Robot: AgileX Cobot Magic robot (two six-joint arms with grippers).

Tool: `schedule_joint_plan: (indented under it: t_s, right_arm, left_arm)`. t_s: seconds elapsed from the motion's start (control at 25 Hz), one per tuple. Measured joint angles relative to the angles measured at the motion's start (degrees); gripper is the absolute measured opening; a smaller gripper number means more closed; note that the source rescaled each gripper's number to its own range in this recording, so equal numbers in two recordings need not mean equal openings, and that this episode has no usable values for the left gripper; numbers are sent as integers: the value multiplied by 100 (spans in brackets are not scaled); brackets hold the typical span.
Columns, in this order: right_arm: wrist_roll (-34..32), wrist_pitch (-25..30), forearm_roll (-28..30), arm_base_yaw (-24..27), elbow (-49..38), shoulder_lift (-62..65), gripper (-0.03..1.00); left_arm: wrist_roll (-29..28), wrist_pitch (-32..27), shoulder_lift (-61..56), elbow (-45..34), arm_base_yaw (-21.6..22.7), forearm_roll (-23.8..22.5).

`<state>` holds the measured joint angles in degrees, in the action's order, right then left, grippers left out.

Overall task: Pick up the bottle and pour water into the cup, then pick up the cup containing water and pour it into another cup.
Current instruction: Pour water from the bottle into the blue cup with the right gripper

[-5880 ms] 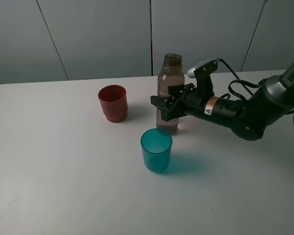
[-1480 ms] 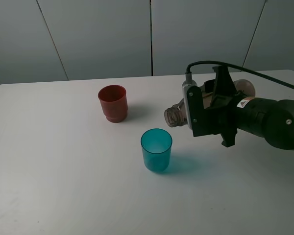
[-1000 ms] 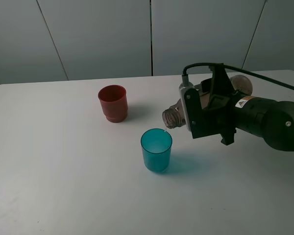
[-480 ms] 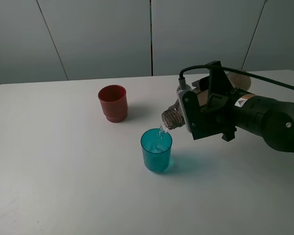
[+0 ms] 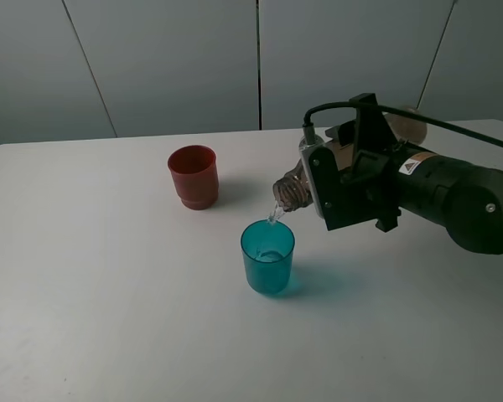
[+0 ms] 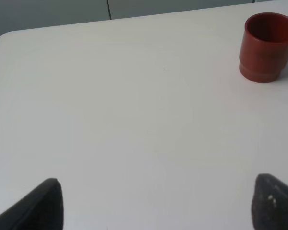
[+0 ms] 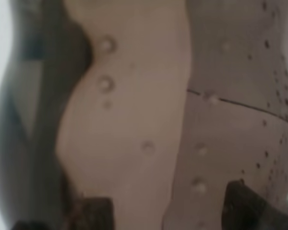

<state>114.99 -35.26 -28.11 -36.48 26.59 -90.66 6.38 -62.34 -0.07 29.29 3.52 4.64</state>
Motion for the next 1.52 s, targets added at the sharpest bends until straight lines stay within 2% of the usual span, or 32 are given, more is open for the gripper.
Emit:
schedule_joint_plan:
  t_s: [0.56, 1.52]
  right_arm:
    - [413, -115, 35, 0, 0, 0, 0]
    - [472, -347, 315, 0, 0, 0, 0]
  left_arm:
    - [0, 0, 0, 0, 0, 0]
    - [0, 0, 0, 0, 0, 0]
